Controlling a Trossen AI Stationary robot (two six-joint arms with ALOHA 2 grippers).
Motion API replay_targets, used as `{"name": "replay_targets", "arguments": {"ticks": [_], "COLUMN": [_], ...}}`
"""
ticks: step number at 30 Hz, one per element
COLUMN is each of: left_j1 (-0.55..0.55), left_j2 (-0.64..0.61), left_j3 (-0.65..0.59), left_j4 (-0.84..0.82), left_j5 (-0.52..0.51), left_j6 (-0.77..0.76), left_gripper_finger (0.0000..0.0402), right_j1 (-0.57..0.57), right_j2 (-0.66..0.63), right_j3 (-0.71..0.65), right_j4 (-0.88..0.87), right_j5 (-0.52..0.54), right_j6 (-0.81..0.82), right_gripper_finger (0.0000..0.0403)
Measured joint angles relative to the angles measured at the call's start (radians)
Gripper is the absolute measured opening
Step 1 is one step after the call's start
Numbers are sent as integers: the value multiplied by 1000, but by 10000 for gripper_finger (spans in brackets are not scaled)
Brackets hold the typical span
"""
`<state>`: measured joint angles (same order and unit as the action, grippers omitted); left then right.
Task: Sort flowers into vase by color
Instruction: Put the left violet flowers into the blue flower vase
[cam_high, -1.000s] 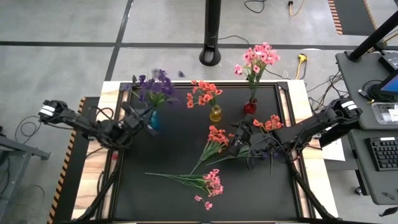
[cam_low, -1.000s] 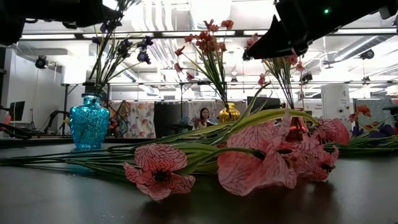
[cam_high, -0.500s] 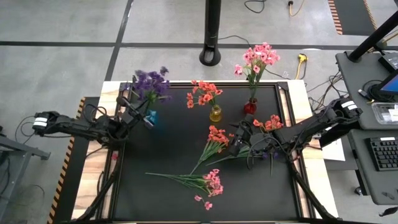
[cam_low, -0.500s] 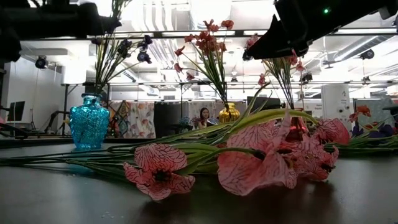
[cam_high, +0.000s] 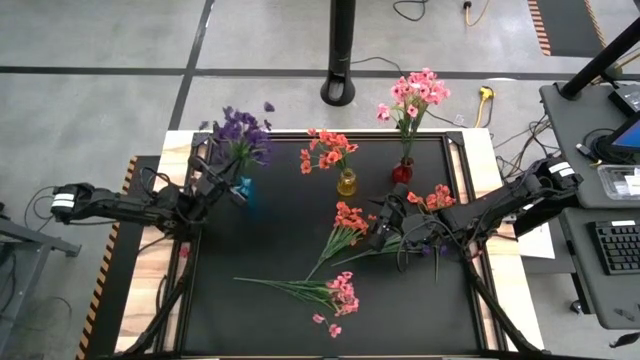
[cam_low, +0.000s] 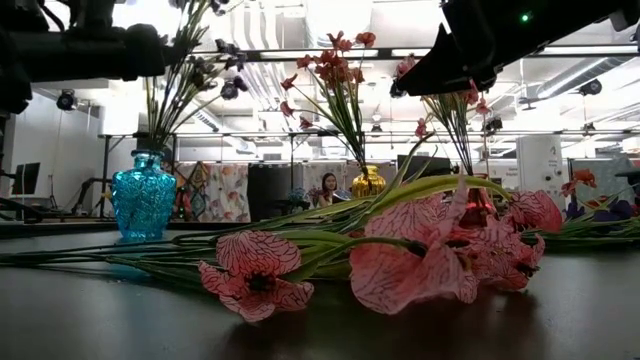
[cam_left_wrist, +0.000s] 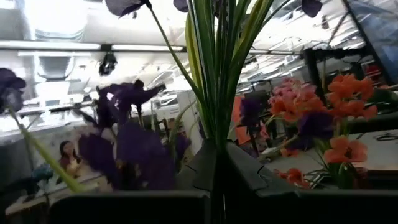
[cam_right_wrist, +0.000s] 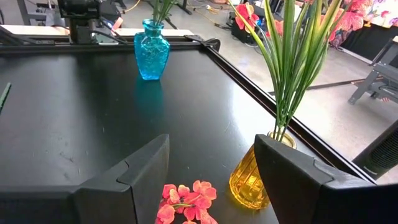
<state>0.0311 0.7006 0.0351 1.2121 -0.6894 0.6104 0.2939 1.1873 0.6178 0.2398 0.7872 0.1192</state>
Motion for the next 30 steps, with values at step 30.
{"name": "replay_targets", "arguments": {"ticks": [30], "left_j1": [-28], "left_j2": [11], "left_j3": [-4], "left_j4": [-54], "left_j5": [-156], "left_j6": [-205], "left_gripper_finger": [91], "right_j1": [1], "right_j2": [0], "right_j3": [0], "right_j4": [-6], "right_j5": [-10], "right_j6": [0], "right_gripper_finger": [228]}}
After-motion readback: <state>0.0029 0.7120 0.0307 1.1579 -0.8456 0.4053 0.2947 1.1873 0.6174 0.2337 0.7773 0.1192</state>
